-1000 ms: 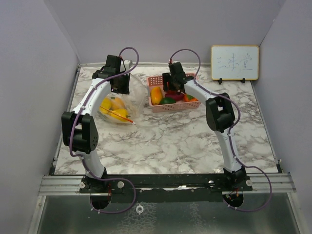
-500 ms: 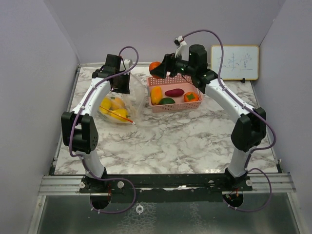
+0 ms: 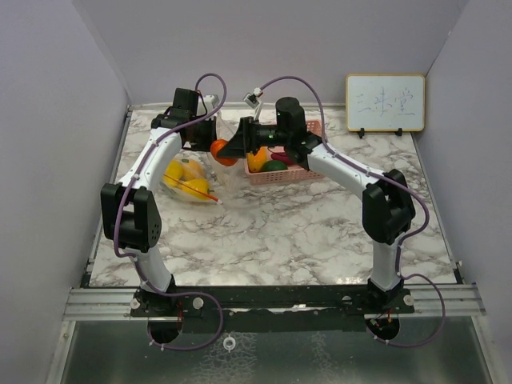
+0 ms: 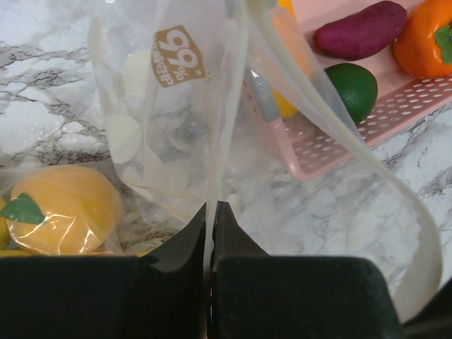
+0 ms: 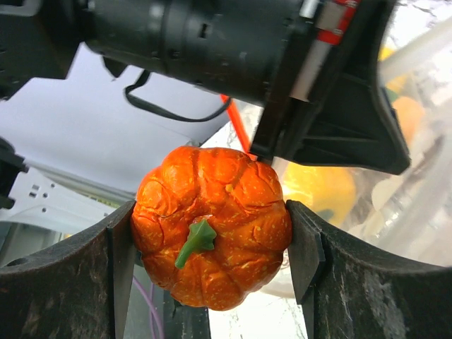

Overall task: Place the food in the zip-top bag and seal the zipper
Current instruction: Place the fake vegetable in the zipper food storage bag.

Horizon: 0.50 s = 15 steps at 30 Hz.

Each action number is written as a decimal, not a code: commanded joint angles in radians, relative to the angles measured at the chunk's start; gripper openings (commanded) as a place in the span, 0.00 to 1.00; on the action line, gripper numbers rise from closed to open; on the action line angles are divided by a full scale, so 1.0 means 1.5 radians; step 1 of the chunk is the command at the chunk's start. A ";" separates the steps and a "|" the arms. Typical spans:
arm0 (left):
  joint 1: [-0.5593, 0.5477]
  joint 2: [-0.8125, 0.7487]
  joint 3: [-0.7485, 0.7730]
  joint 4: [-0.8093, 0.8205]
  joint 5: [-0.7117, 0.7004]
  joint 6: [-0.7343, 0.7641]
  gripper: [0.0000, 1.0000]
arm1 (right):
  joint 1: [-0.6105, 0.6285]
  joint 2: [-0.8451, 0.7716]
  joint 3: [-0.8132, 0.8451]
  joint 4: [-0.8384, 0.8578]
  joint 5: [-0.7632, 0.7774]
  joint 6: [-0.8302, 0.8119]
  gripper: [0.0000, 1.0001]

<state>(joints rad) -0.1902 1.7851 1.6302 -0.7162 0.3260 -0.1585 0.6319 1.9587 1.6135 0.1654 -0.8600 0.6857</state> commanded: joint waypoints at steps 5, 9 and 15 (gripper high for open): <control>-0.002 -0.014 -0.007 0.020 0.035 -0.015 0.00 | -0.004 -0.003 0.037 -0.214 0.228 -0.093 0.34; -0.002 -0.016 -0.011 0.023 0.046 -0.019 0.00 | -0.004 0.019 0.085 -0.328 0.306 -0.146 0.41; -0.004 -0.013 -0.019 0.036 0.074 -0.035 0.00 | 0.006 0.044 0.158 -0.390 0.389 -0.180 0.80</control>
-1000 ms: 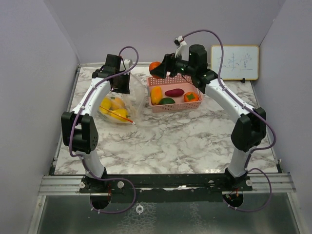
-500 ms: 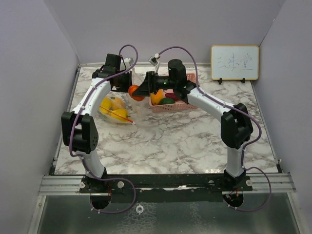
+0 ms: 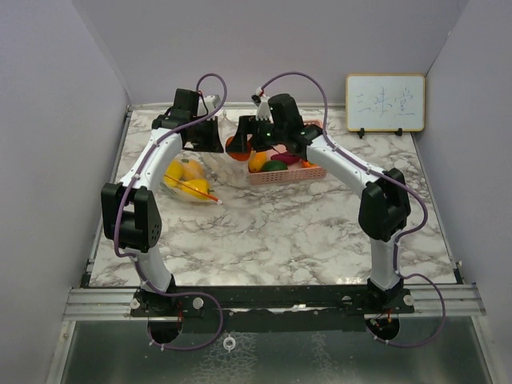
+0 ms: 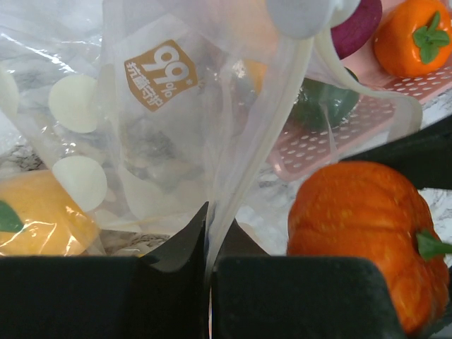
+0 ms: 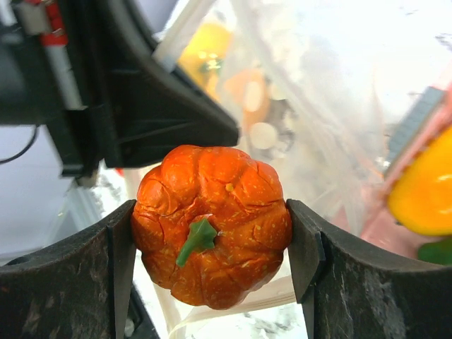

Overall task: Place the food in the zip-top bag and seal the zipper
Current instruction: Place the fake vegetable in the zipper food storage bag.

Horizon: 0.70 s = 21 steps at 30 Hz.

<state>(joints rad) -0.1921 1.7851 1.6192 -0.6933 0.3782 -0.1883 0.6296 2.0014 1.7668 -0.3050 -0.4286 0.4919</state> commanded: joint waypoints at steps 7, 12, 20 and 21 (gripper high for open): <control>-0.004 -0.014 -0.021 0.016 0.025 -0.011 0.00 | 0.008 -0.016 0.076 -0.077 0.112 -0.078 1.00; -0.004 -0.010 -0.025 -0.005 -0.010 0.001 0.00 | 0.006 -0.074 0.046 -0.064 0.181 -0.074 1.00; -0.004 -0.023 -0.010 -0.028 -0.065 0.006 0.00 | -0.039 -0.069 0.007 -0.100 0.314 -0.024 1.00; -0.004 -0.024 -0.008 -0.030 -0.064 0.006 0.00 | -0.043 -0.050 0.018 -0.110 0.311 -0.029 1.00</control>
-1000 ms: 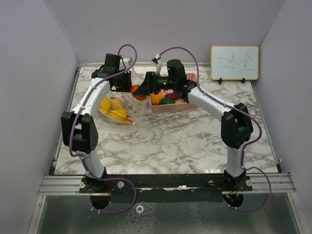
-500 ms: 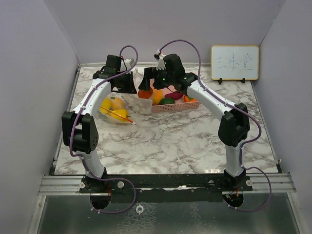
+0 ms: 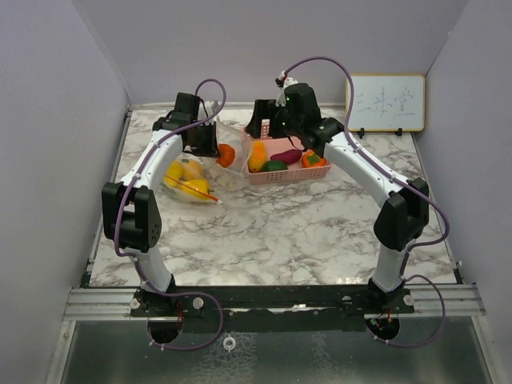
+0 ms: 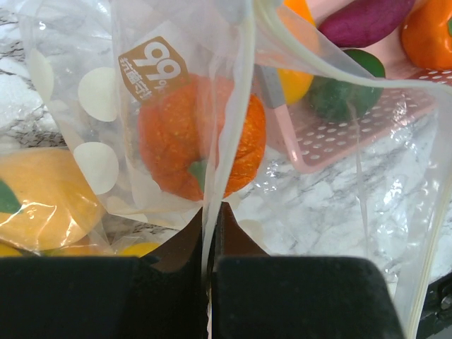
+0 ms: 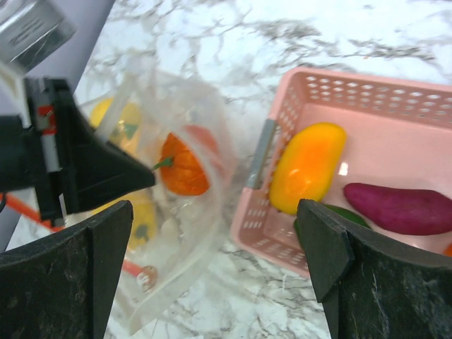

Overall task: Place the food in the zip-top bag and seal the zipper
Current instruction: Place the fake vegetable in the zipper food storage bag, then pick up the fake fruit from the bin.

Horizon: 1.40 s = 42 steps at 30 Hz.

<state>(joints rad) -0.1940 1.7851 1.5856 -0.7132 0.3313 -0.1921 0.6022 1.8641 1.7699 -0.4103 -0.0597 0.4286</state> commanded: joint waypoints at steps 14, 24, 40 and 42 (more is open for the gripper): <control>-0.003 -0.026 0.023 -0.023 -0.031 0.004 0.00 | -0.041 0.258 0.126 -0.063 -0.056 -0.028 0.83; -0.002 -0.018 0.032 -0.027 -0.025 0.001 0.00 | -0.040 0.327 0.117 -0.055 -0.081 -0.040 0.79; -0.003 -0.013 0.024 -0.031 -0.014 0.010 0.00 | -0.044 0.245 0.113 -0.040 0.002 -0.093 0.27; -0.003 -0.017 0.018 -0.026 -0.014 0.009 0.00 | -0.046 0.218 0.101 -0.047 0.024 -0.091 0.22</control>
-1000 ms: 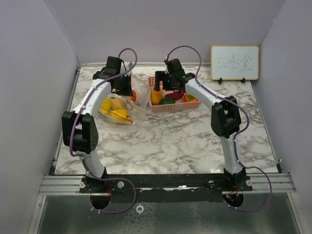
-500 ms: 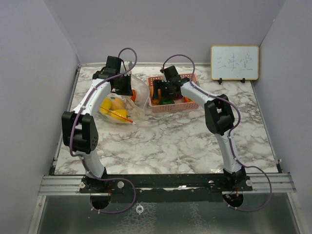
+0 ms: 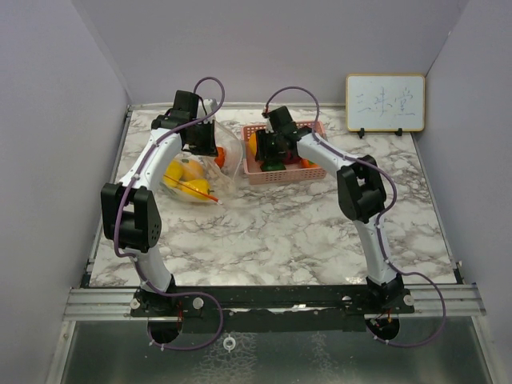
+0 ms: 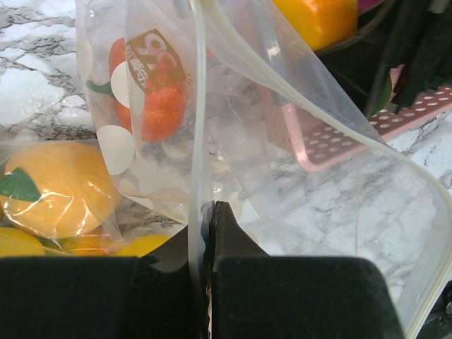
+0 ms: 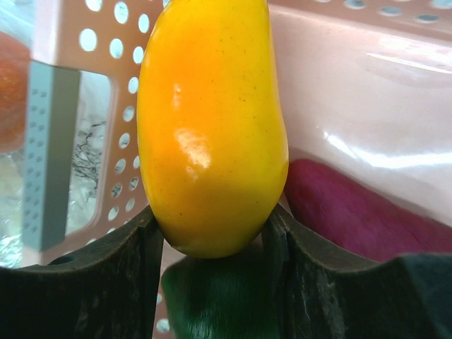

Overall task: Place the food in the zip-top bag and seal the zipper
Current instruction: Pick up the fake fruit from the bin.

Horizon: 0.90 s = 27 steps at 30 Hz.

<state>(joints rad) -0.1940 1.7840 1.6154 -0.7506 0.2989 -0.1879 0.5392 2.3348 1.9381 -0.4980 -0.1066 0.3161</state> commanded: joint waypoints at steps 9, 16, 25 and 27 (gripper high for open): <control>-0.003 -0.023 -0.025 0.001 0.003 0.005 0.00 | -0.008 -0.208 -0.080 0.025 0.030 -0.015 0.10; -0.002 -0.001 -0.002 -0.007 0.002 0.008 0.00 | 0.011 -0.328 -0.121 0.094 -0.206 -0.021 0.11; -0.003 0.010 0.008 -0.001 0.009 0.005 0.00 | 0.083 -0.363 -0.157 0.085 -0.259 0.022 0.11; -0.003 0.011 0.008 0.002 0.010 0.005 0.00 | 0.091 -0.359 -0.169 0.081 -0.259 0.032 0.11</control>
<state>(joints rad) -0.1940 1.7874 1.5951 -0.7506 0.2989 -0.1871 0.6651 1.7985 1.7374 -0.3862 -0.4347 0.3138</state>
